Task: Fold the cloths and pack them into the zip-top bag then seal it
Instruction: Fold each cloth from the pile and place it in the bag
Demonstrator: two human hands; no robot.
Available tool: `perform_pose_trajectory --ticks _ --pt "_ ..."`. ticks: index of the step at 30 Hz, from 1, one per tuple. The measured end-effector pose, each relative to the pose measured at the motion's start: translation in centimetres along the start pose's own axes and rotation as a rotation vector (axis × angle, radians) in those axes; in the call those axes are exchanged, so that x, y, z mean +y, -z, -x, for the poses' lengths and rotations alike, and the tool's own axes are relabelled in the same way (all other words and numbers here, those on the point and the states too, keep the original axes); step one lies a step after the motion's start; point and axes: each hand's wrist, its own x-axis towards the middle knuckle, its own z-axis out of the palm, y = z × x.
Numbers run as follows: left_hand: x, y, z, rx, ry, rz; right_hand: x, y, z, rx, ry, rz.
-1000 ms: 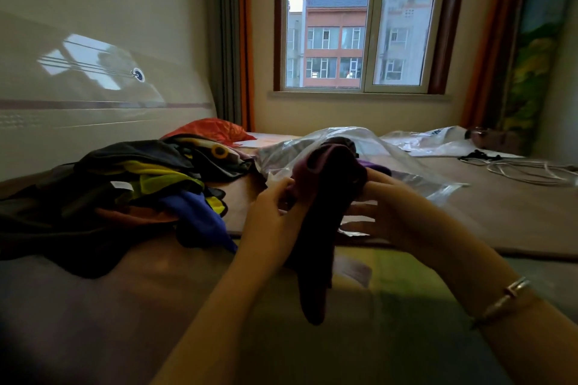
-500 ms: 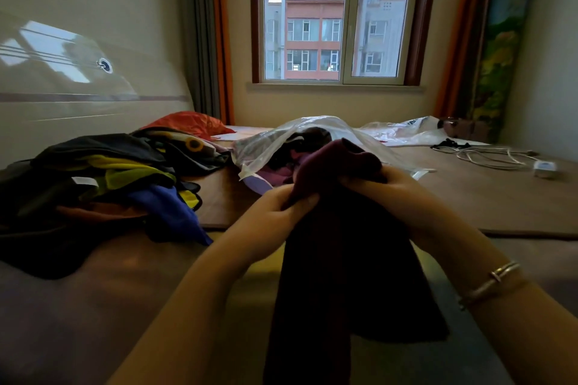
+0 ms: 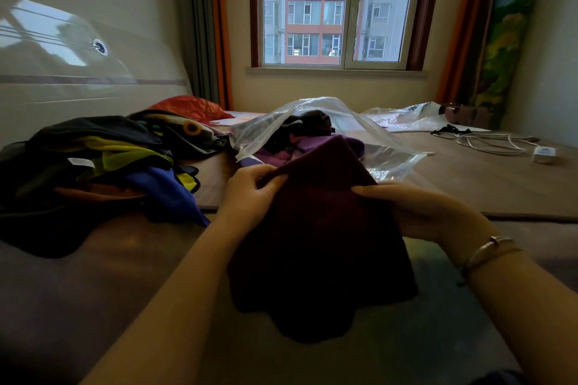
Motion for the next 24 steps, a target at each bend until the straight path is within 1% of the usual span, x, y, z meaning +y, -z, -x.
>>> perform_pose_trajectory --ticks 2,4,8,10,12,14,16,18,21,24 --pt "-0.4 0.0 -0.1 -0.021 0.009 0.011 0.5 0.1 -0.2 -0.090 0.076 -0.173" --pt "-0.5 -0.2 0.0 -0.122 0.130 0.074 0.7 -0.3 -0.6 -0.122 0.144 -0.317" --pt "-1.8 -1.0 0.5 -0.355 0.461 0.116 0.4 -0.5 -1.5 -0.030 0.251 -0.498" --pt "-2.8 -0.9 1.0 -0.486 0.616 0.246 0.4 -0.3 -1.9 -0.033 0.300 -0.597" --pt "-3.2 -0.6 1.5 -0.638 0.699 0.343 0.3 -0.3 -2.0 0.006 0.336 -0.642" --pt "-2.8 -0.1 2.1 -0.733 0.741 0.444 0.2 -0.2 -2.1 0.066 0.362 -0.647" --pt "-1.8 0.5 2.7 -0.720 0.760 0.572 0.1 0.0 -2.2 0.133 0.358 -0.647" --pt "-0.7 1.0 3.1 -0.623 0.752 0.647 0.1 0.0 -2.1 0.186 0.353 -0.674" --pt "0.3 1.4 3.8 -0.457 0.791 0.753 0.3 0.0 -2.2 0.249 0.330 -0.694" --pt "0.4 1.3 4.0 -0.384 0.811 0.864 0.4 -0.1 -2.2 0.288 0.332 -0.694"
